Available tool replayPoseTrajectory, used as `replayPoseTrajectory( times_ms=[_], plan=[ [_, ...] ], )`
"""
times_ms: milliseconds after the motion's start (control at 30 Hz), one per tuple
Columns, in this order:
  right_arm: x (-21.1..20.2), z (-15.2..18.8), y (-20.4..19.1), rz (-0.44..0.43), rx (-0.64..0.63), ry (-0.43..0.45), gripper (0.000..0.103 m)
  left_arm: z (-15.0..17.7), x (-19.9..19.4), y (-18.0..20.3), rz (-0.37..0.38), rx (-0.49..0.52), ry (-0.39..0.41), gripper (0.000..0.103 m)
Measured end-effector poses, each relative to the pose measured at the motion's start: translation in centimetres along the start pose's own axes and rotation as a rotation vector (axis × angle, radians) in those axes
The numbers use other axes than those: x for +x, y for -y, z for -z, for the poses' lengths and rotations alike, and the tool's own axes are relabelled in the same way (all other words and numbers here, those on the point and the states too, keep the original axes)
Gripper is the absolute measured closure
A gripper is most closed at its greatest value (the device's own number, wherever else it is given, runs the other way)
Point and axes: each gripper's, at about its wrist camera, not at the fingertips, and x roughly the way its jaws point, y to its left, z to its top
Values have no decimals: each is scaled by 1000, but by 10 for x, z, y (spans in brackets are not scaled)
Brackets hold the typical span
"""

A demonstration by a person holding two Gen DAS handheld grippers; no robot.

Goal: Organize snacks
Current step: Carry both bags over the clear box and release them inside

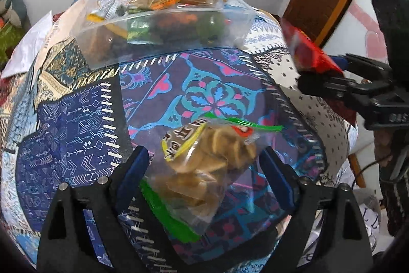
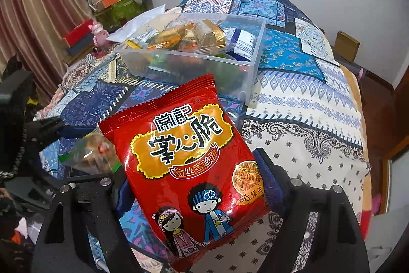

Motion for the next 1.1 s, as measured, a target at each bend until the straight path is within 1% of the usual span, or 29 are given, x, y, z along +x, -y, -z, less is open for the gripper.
replayPoseTrajectory(
  times_ms=[33, 100, 133, 200, 300, 500, 733, 933, 1100],
  plan=[
    [-1, 1, 0, -2, 3, 2, 24, 1, 2, -2, 1, -9, 6, 17],
    [-1, 2, 1, -3, 10, 6, 24, 1, 3, -5, -11, -11, 20, 28],
    [-1, 2, 1, -4, 13, 8, 24, 1, 3, -6, -13, -10, 28, 30],
    [0, 1, 2, -8, 22, 10, 24, 1, 1, -7, -15, -15, 42, 37],
    [1, 0, 2, -8, 29, 13, 24, -2, -3, -12, -37, -29, 62, 44],
    [-3, -7, 0, -11, 31, 38, 24, -17, -19, -26, -58, -72, 119, 45],
    [-12, -24, -2, -1, 26, 88, 24, -48, -49, -38, -91, -87, 233, 45],
    [-19, -49, 1, 5, 37, 153, 24, -82, -65, -47, -114, -102, 313, 45],
    [-17, -73, 5, 21, 42, 203, 24, -108, -70, -56, -128, -124, 361, 45]
  ],
)
